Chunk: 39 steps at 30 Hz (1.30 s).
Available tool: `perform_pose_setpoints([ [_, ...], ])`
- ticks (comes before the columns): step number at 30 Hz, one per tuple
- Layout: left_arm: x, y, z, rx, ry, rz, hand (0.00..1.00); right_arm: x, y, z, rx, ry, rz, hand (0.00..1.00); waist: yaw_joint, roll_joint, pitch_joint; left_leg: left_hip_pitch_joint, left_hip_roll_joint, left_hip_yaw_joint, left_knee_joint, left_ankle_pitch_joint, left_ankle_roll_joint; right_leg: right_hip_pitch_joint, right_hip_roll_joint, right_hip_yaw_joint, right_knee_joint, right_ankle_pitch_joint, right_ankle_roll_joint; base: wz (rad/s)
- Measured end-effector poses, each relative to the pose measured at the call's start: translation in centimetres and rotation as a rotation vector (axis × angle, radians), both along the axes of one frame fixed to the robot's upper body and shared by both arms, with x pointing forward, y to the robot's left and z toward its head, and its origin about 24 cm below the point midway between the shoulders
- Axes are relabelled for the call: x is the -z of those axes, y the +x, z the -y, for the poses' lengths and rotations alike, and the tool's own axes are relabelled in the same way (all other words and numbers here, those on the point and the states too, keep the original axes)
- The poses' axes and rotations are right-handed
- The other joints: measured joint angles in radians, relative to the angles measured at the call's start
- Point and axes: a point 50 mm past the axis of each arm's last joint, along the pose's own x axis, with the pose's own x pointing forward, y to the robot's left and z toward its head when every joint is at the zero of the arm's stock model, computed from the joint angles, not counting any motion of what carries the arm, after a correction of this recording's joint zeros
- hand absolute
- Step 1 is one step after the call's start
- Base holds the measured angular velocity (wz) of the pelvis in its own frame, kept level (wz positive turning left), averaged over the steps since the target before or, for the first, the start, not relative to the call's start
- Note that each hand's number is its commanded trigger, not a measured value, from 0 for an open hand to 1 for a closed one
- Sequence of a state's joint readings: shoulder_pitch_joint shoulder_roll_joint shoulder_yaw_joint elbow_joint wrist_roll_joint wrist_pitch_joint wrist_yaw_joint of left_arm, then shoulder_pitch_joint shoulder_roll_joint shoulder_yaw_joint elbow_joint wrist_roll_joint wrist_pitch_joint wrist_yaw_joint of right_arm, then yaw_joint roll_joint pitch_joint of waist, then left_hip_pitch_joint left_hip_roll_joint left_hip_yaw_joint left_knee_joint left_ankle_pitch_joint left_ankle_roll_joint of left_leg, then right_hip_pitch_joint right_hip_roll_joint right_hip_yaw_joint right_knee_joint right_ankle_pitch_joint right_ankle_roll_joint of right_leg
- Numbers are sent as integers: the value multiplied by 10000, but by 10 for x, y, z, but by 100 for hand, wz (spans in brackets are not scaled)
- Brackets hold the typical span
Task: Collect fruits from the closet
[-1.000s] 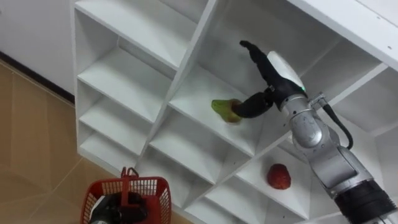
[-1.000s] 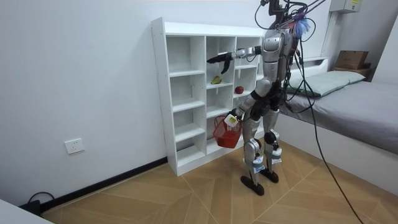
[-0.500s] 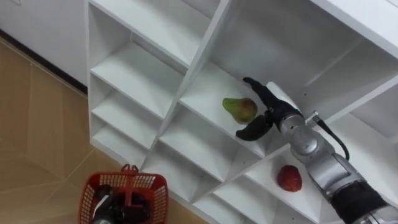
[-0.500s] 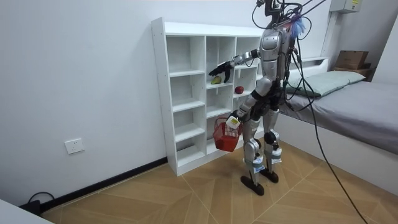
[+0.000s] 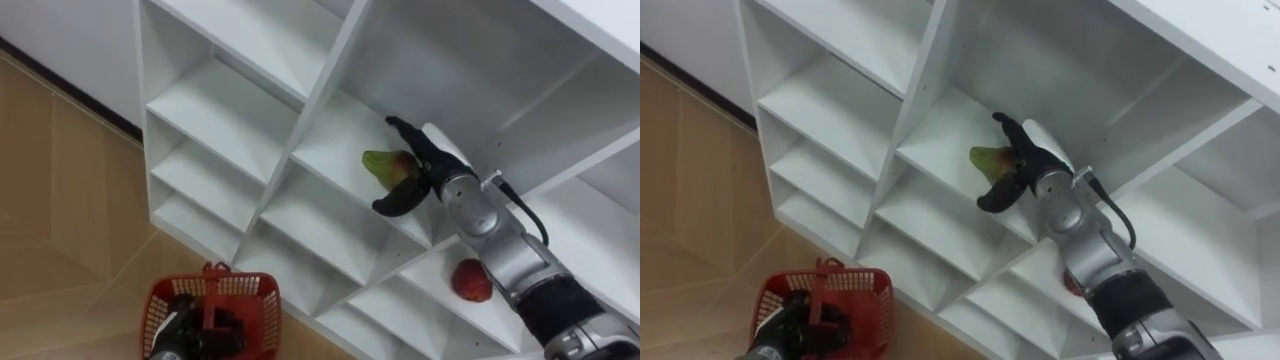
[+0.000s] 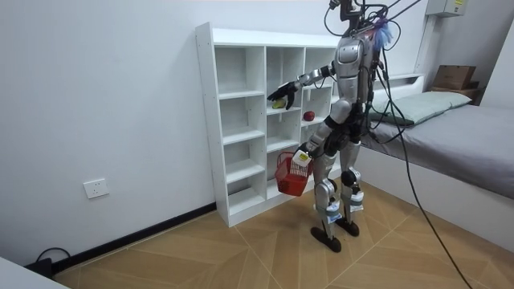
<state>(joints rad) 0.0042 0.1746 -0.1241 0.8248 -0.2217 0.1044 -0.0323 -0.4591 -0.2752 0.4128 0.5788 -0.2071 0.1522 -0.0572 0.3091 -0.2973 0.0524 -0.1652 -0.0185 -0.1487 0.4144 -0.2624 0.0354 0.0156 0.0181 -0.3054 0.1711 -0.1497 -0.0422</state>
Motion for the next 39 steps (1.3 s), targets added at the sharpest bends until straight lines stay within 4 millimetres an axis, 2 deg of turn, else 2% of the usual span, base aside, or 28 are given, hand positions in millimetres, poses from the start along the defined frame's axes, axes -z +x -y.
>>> perform_pose_setpoints([
  [2, 0, 0, 0, 7, -17, -9, 100, 0, 0, 1, 69, -39, 49, 0, 4, 94, -12, -13, -11, -1, 0, 1, 1, -18, -6, -6, 1, -1, 1, 0],
  [4, 0, 1, 1, -5, -42, 3, 100, -1, 5, 3, 165, -145, 110, 0, -18, 205, -104, -88, -22, -1, -3, 21, -9, -135, -9, 34, 35, -1, 1, -5],
  [9, 0, 3, 4, 219, -53, 23, 100, -3, 13, 9, 379, -158, 41, 0, -39, 409, -170, -125, -39, -6, -81, 120, -29, -226, -34, 45, 38, 0, -1, 1],
  [20, 1, 0, 10, 505, -128, -98, 100, 2, 14, 15, 562, -48, -230, 0, -79, 470, -114, -84, -78, -32, -143, 155, -29, -166, -70, 15, 39, 0, -2, 0],
  [21, 2, 0, 10, 485, -196, -100, 100, 2, 14, 15, 561, -44, -229, 5, -84, 469, -113, -89, -90, -35, -143, 160, -21, -169, -80, 14, 39, 0, -1, 0],
  [23, 2, 0, 11, 529, -214, -110, 100, 2, 14, 15, 558, -40, -223, 27, -108, 464, -115, -88, -108, -40, -143, 167, -7, -170, -95, 12, 39, 0, -1, 0],
  [24, 2, 0, 11, 546, -220, -111, 100, 2, 14, 15, 558, -34, -222, 62, -121, 470, -106, -98, -113, -37, -144, 171, 0, -178, -104, 14, 40, 0, -1, 0],
  [26, 2, 0, 11, 550, -222, -107, 100, 2, 15, 15, 565, -7, -208, 100, -130, 441, -111, -144, -115, -35, -139, 174, 5, -221, -108, 14, 47, 0, -1, 0],
  [39, 2, 0, 11, 616, -290, -113, 100, 5, 14, 20, 784, -557, -168, 100, -71, 412, -87, -163, -118, -54, -141, 189, 10, -294, -126, 7, 151, -2, 2, 0],
])
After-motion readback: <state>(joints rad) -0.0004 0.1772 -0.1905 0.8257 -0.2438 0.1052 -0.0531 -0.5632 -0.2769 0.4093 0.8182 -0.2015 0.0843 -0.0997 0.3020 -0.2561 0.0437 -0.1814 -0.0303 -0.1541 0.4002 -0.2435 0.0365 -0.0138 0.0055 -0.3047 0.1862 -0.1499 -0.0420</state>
